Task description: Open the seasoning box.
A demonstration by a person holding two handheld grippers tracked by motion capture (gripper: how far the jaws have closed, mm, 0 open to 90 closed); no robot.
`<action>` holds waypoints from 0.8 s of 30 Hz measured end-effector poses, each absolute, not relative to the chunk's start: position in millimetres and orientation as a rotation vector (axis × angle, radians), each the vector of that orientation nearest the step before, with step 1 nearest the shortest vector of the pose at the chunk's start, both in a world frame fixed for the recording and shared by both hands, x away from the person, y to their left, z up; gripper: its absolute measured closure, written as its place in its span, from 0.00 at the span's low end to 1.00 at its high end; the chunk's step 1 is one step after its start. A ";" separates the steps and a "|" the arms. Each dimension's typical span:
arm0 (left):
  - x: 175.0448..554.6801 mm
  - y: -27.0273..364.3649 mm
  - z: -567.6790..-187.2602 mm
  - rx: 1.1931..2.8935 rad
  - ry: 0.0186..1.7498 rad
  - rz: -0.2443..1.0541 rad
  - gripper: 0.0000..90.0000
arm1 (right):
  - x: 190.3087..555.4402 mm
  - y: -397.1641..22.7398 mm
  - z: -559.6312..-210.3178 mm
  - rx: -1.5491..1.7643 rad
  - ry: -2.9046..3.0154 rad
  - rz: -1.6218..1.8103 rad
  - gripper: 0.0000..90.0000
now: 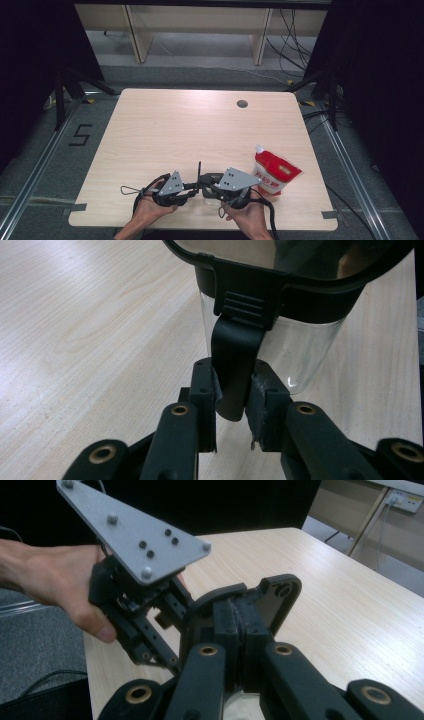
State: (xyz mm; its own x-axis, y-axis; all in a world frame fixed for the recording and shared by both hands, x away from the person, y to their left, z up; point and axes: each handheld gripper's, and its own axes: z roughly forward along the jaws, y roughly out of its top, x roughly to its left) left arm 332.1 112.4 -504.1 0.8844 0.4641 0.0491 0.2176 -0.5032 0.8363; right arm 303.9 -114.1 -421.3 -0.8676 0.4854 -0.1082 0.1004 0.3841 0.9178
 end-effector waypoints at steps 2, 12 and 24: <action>331.8 112.0 -504.0 2.111 0.494 0.340 0.83 | 305.4 -111.9 -420.1 0.484 2.296 1.464 1.00; 333.9 113.9 -504.1 2.103 0.500 0.302 0.81 | 306.4 -114.3 -421.2 0.496 2.295 1.479 0.98; 323.4 133.9 -497.6 2.063 0.578 0.316 0.46 | 301.4 -164.9 -432.7 0.568 2.257 1.502 0.87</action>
State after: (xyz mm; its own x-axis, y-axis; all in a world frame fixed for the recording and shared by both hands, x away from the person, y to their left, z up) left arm 323.4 133.9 -497.6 0.8556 0.5176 -0.0044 0.2760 -0.4489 0.8499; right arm 301.4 -164.9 -432.7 -0.8506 0.5196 -0.0812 0.1259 0.3511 0.9278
